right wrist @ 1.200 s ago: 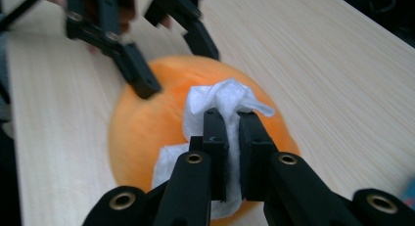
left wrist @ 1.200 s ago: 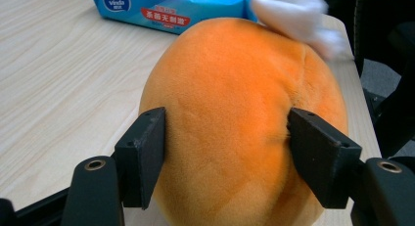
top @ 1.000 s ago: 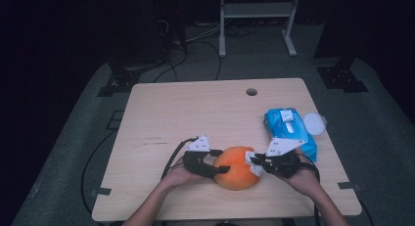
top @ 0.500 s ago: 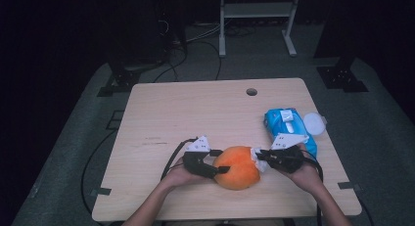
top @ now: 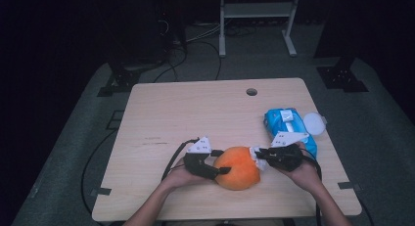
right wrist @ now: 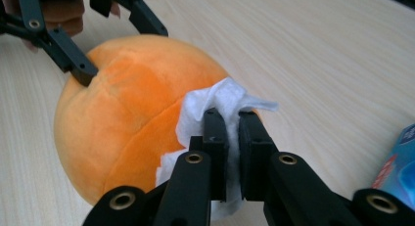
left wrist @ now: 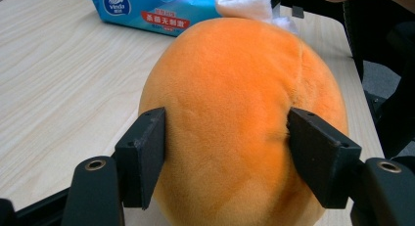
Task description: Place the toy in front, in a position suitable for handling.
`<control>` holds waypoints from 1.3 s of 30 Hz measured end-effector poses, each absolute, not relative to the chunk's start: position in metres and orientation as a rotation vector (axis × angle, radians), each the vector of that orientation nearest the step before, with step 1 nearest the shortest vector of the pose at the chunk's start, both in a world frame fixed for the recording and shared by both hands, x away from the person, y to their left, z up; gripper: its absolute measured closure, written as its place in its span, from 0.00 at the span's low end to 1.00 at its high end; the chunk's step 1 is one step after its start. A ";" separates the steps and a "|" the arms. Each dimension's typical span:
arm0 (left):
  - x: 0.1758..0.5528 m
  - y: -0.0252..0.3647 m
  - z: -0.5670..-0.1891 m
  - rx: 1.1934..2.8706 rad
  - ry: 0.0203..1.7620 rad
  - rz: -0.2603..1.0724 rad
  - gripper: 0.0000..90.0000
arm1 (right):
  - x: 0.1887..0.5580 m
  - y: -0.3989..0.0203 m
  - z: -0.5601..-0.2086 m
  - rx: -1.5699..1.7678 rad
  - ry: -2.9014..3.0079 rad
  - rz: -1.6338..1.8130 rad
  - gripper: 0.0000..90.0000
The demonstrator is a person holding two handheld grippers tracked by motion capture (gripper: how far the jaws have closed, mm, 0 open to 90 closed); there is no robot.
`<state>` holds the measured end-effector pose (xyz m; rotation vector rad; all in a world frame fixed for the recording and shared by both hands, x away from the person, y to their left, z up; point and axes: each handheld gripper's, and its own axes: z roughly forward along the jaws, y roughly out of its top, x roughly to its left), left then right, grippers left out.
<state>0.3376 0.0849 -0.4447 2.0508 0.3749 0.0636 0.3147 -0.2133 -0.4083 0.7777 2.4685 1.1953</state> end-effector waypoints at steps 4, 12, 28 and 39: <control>0.340 0.086 -0.445 2.043 0.385 0.053 0.36 | 0.315 -0.220 -0.417 0.804 2.506 1.134 0.92; 0.331 0.072 -0.440 2.061 0.360 0.126 0.34 | 0.309 -0.208 -0.399 0.747 2.470 1.252 0.92; 0.351 0.069 -0.452 2.042 0.587 -0.250 0.12 | 0.305 -0.209 -0.406 0.718 2.506 1.239 0.92; 0.320 0.061 -0.418 2.093 0.334 0.422 0.38 | 0.306 -0.201 -0.388 0.719 2.368 1.290 0.92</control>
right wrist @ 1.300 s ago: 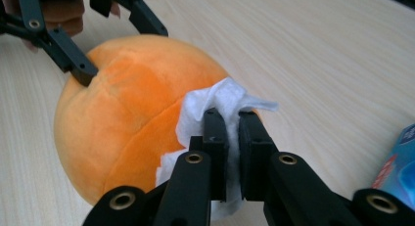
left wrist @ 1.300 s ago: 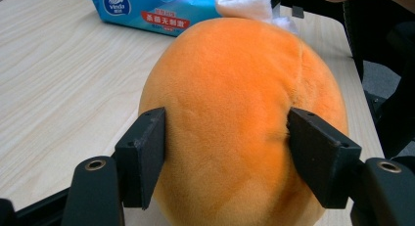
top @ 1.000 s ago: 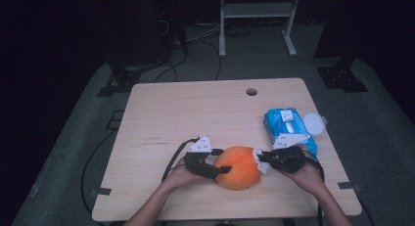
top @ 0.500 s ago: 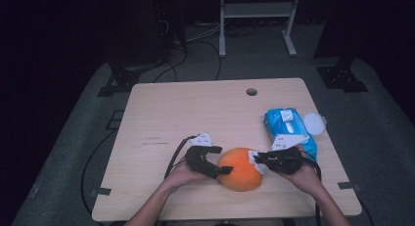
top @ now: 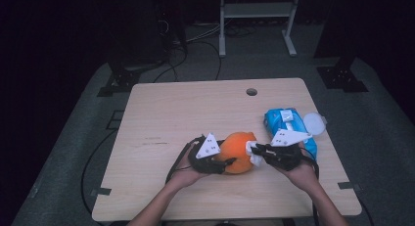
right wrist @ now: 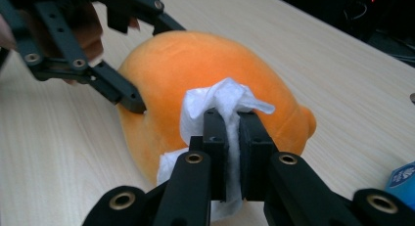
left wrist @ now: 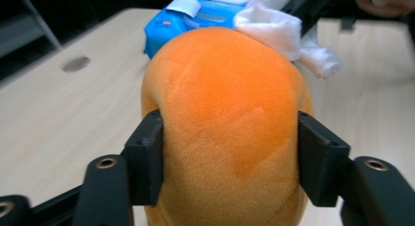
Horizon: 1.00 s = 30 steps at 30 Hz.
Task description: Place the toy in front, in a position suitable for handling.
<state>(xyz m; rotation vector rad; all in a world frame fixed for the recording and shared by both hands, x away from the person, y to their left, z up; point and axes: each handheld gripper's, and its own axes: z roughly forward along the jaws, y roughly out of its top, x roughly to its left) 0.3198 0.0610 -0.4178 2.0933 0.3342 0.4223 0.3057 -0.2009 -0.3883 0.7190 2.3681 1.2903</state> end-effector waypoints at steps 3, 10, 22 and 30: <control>0.321 0.063 -0.426 2.095 0.340 0.388 0.34 | 0.307 -0.193 -0.401 0.708 2.406 1.241 0.92; 0.315 0.053 -0.424 2.130 0.299 0.428 0.31 | 0.292 -0.165 -0.390 0.569 2.395 1.224 0.92; 0.339 0.071 -0.433 2.032 0.472 0.182 0.28 | 0.299 -0.182 -0.396 0.623 2.403 1.241 0.92; 0.307 0.045 -0.423 2.122 0.246 0.441 0.36 | 0.282 -0.159 -0.384 0.481 2.391 1.241 0.92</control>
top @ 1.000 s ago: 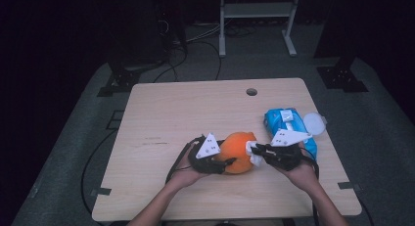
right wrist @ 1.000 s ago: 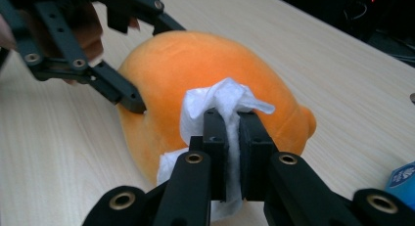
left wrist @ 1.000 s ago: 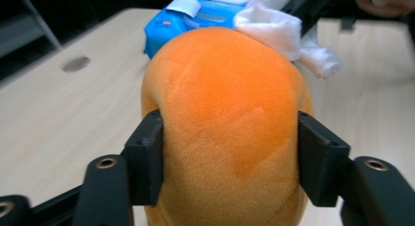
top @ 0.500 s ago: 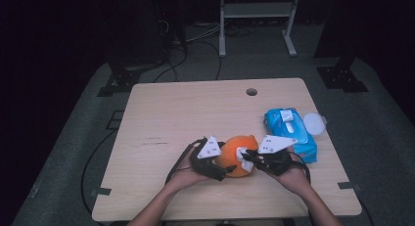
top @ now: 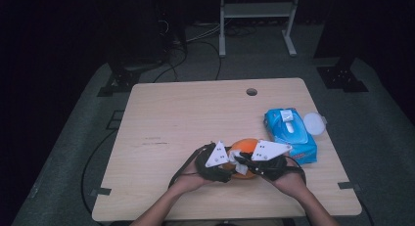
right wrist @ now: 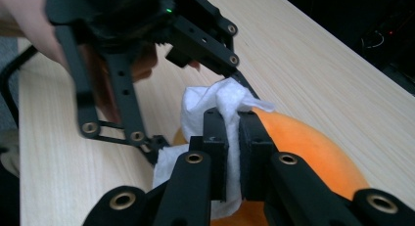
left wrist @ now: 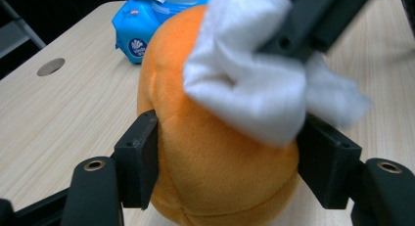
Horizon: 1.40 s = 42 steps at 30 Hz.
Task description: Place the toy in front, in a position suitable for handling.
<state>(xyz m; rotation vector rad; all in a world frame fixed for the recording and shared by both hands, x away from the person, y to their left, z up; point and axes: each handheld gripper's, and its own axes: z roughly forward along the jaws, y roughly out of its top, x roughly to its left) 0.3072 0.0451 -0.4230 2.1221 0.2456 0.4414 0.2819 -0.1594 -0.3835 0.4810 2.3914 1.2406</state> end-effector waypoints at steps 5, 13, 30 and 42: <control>0.314 0.051 -0.425 2.091 0.280 0.343 0.28 | 0.286 -0.176 -0.383 0.541 2.373 1.255 0.92; 0.325 0.055 -0.428 2.004 0.415 0.190 0.36 | 0.286 -0.179 -0.384 0.571 2.364 1.228 0.92; 0.329 0.058 -0.428 2.004 0.428 0.110 0.21 | 0.294 -0.206 -0.382 0.655 2.327 1.187 0.93; 0.317 0.045 -0.427 2.071 0.340 0.220 0.39 | 0.276 -0.166 -0.382 0.508 2.418 1.227 0.93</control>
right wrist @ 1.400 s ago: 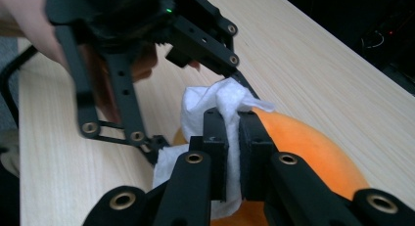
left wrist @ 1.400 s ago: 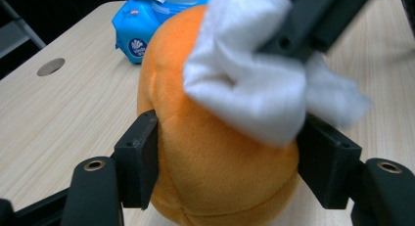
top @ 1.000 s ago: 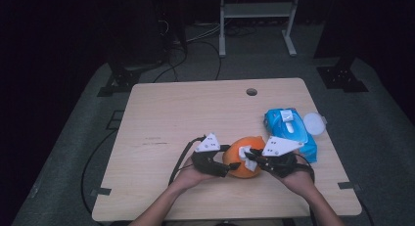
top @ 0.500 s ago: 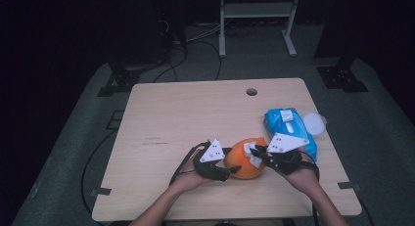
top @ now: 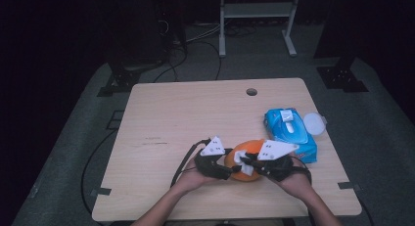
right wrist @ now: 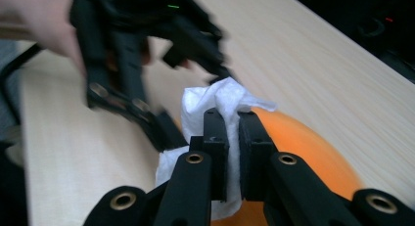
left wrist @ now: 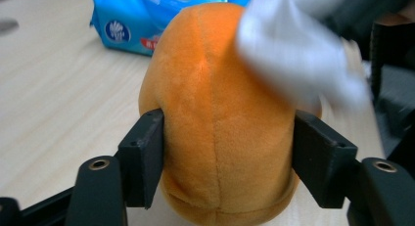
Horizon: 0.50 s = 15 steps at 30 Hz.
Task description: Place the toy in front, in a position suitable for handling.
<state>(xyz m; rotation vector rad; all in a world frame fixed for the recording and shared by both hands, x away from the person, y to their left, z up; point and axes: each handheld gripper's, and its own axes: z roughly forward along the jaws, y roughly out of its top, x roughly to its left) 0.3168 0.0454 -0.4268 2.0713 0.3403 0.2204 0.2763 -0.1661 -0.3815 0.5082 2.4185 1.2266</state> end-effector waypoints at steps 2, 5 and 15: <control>0.313 0.043 -0.426 2.096 0.303 0.270 0.40 | 0.273 -0.156 -0.382 0.456 2.422 1.190 0.93; 0.313 0.046 -0.427 2.091 0.301 0.276 0.41 | 0.276 -0.161 -0.380 0.481 2.410 1.189 0.93; 0.319 0.048 -0.430 2.071 0.336 0.212 0.32 | 0.294 -0.214 -0.380 0.684 2.323 1.167 0.93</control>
